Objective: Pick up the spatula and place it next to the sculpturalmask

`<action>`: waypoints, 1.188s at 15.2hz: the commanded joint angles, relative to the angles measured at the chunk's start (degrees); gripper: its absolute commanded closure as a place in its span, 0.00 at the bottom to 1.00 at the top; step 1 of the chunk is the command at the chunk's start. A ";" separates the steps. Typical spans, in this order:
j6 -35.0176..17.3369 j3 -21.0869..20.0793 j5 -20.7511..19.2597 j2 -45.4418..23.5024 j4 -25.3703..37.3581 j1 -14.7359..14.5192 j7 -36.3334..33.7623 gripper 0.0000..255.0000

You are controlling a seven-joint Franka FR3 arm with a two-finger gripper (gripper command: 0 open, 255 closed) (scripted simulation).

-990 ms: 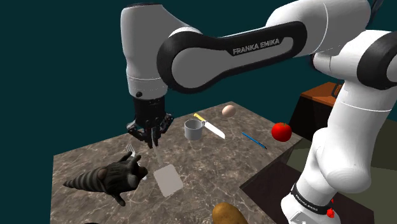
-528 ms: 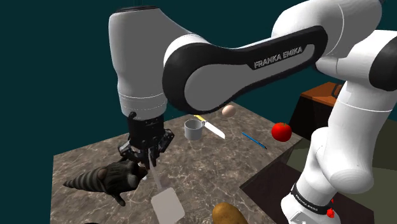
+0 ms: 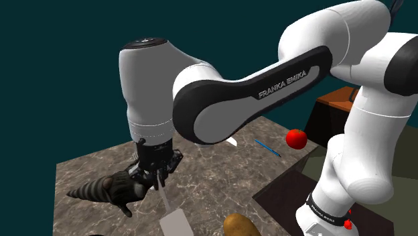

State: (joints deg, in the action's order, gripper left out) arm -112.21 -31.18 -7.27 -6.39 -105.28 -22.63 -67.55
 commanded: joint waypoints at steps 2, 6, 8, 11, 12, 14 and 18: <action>-2.23 0.02 -0.38 -0.46 -1.84 -0.07 -0.44 1.00; -5.07 0.12 -1.09 -1.39 -3.92 -0.17 -1.04 1.00; -6.47 0.19 -1.51 -1.93 -4.88 -0.23 -1.38 1.00; -8.54 0.31 -2.21 -2.83 -6.23 -0.35 -1.94 1.00; -9.23 0.36 -2.46 -3.16 -6.65 -0.39 -2.14 1.00; -10.59 0.48 -3.00 -3.84 -7.45 -0.49 -2.56 1.00; -13.26 0.77 -4.21 -5.35 -8.89 -0.74 -3.48 1.00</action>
State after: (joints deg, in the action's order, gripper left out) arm -124.70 -30.50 -11.16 -11.36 -113.75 -23.33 -70.84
